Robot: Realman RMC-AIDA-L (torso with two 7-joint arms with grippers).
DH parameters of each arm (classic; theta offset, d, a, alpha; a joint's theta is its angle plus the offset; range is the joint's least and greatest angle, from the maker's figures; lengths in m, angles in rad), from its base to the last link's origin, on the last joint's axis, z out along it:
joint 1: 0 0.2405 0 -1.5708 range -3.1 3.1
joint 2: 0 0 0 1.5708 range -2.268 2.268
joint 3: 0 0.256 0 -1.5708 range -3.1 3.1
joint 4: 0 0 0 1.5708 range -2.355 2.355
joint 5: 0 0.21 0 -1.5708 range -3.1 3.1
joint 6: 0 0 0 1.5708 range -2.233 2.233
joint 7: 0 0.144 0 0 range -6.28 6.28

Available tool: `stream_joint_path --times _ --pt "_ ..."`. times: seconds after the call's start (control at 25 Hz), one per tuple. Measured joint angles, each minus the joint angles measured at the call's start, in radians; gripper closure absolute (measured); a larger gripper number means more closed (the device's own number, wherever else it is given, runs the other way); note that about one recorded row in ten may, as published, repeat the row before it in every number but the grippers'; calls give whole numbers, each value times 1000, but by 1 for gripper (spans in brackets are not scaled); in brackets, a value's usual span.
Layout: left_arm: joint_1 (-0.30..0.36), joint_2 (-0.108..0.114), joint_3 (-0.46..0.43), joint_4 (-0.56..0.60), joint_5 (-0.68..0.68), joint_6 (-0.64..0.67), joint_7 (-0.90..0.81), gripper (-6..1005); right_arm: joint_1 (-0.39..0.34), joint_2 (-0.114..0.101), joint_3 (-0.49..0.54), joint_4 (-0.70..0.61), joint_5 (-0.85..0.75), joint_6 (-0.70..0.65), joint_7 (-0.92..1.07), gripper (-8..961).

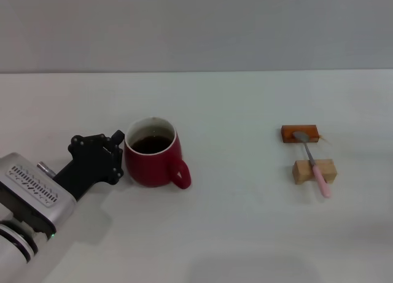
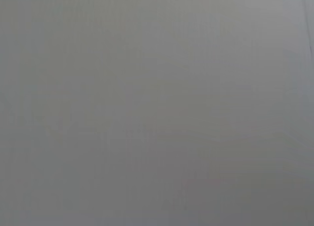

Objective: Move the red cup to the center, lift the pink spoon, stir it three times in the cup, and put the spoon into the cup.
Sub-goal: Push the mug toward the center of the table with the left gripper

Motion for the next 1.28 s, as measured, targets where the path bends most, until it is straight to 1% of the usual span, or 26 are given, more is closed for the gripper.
stream_joint_path --times 0.24,0.92,1.2,1.28 --pt "23 -5 15 -39 -1 -11 -1 1001 0 0 -1 2 0 0 0 301" --pt "79 -5 65 -150 0 -54 0 1002 0 0 -6 0 3 -4 0 301" --pt "60 -4 50 -146 -7 -85 0 1001 -5 0 -6 1 2 -4 0 301" --pt "36 -2 11 -136 -7 -118 -7 1001 -6 0 -6 2 2 -4 0 301"
